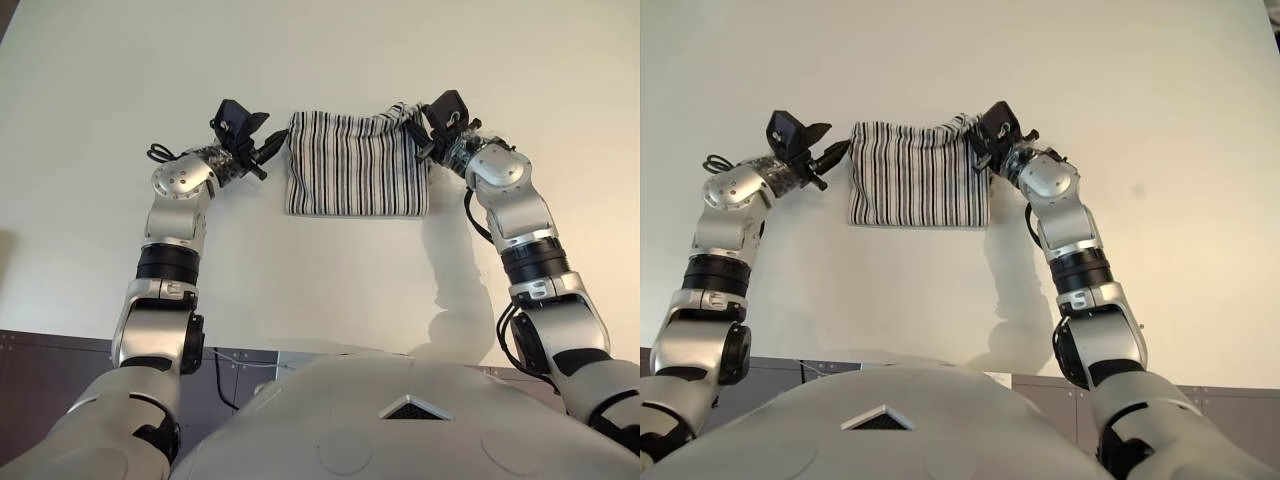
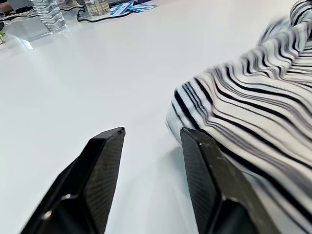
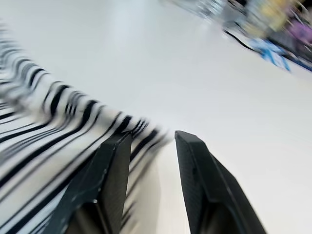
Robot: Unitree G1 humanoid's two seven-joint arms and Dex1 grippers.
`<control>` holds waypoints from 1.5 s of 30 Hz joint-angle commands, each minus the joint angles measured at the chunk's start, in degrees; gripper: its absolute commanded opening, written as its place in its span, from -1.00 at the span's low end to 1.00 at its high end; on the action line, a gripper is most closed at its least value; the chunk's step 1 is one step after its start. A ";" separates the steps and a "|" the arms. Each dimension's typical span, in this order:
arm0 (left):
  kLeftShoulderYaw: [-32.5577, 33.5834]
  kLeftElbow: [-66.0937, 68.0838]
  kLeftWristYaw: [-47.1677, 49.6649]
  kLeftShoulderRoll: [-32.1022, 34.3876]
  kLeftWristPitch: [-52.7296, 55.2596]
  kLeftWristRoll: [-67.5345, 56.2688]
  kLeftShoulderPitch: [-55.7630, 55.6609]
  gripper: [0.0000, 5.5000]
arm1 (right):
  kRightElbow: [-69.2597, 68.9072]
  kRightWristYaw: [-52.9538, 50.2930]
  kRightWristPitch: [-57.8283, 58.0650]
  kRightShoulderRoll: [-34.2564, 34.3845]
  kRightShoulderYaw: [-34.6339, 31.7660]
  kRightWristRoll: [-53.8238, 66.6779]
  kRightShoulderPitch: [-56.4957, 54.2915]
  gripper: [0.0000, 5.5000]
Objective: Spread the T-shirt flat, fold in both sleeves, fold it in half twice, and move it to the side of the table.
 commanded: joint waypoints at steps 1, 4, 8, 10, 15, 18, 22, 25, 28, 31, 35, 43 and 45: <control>1.80 7.74 7.29 -1.63 1.12 2.54 -3.42 -0.24 | 12.14 -6.95 2.37 1.72 -8.13 3.41 -8.72 -0.43; 5.42 3.43 10.46 -2.33 1.71 0.11 -0.15 -0.24 | 1.81 -0.11 0.84 1.46 -6.15 4.78 -7.43 -0.43; 10.54 -5.37 17.46 -5.60 4.28 -2.98 5.41 -0.24 | -22.51 16.13 3.84 0.12 5.98 7.98 2.80 -0.43; 13.87 -9.18 23.86 -9.05 5.71 -4.81 6.30 -0.24 | -24.25 14.24 4.62 0.61 12.44 2.18 6.87 -0.43; 17.94 -18.44 34.55 -15.37 8.24 -6.85 7.12 -0.24 | -14.71 -2.67 13.37 6.73 13.92 -7.85 10.11 -0.43; 18.04 -21.26 35.72 -15.82 9.49 -6.28 7.96 -0.24 | -13.98 -4.84 19.89 9.57 9.75 -5.20 9.94 -0.43; 20.02 -21.73 39.58 -15.66 8.51 -5.09 6.24 -0.24 | -3.03 -23.82 22.05 10.27 -14.09 3.01 1.54 -0.43; 23.01 -21.36 44.60 -16.83 8.55 -5.86 3.93 -0.24 | 13.04 -37.23 17.26 1.65 -29.40 8.69 -7.14 -0.43; 21.51 -22.87 45.96 -18.53 8.46 -4.86 3.09 -0.24 | 23.26 -34.55 11.81 -6.12 -28.68 6.50 -11.49 -0.43; 19.94 -24.02 46.55 -19.65 8.64 -3.49 3.60 -0.24 | 28.26 -37.24 6.90 -7.38 -31.29 8.00 -13.57 -0.43; 19.22 -26.32 47.01 -19.10 8.99 -2.17 1.22 -0.24 | 23.49 -36.57 -3.04 -5.21 -29.50 7.04 -14.55 -0.43; 10.48 -28.50 46.79 -21.53 10.13 4.31 -9.87 -0.24 | -2.53 -37.95 -11.24 16.58 -4.62 -7.62 -13.77 -0.43; 8.51 -27.57 45.48 -21.95 9.28 5.30 -9.99 -0.17 | -5.41 -37.56 -9.94 19.30 -1.93 -8.97 -11.01 -0.42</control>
